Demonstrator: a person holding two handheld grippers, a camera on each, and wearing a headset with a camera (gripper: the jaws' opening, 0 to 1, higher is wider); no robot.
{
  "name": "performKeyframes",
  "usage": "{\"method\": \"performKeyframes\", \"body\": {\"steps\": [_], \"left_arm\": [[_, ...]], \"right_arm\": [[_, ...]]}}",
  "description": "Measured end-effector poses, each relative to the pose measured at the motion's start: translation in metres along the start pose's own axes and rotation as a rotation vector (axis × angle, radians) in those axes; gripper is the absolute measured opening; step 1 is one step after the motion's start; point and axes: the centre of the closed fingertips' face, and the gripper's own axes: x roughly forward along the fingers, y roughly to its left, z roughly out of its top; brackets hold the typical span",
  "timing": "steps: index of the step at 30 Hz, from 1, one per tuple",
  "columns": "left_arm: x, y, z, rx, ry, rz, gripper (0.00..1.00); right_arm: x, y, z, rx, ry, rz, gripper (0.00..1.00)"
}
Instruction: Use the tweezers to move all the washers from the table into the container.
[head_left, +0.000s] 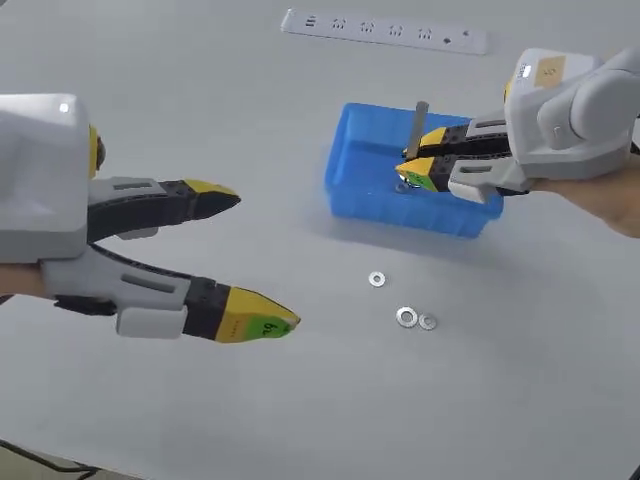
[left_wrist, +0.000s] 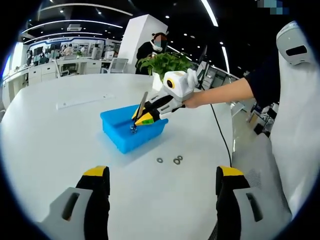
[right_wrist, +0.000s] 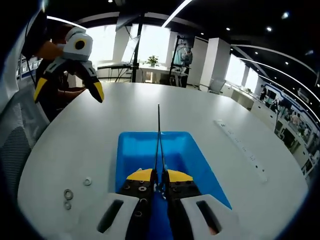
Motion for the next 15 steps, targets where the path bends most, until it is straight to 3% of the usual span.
{"method": "performKeyframes", "body": {"steps": [4,7,15], "left_arm": [[-0.0007,0.0000,-0.0039,-0.014,0.006,0.001,0.92],[-0.0009,-0.0019,-0.0013,-0.032,-0.015,-0.004,0.92],[-0.0025,0.0011,-0.0037,-0.025,-0.006,-0.006,0.92]], "right_arm": [[0.0003,0.0031,-0.0015,0.000,0.004,0.006,0.09],[0.0006,0.0050,-0.0019,-0.002,0.006,0.010,0.09],[-0.0001,0.0080,-0.0031,-0.002,0.012,0.011,0.09]]}}
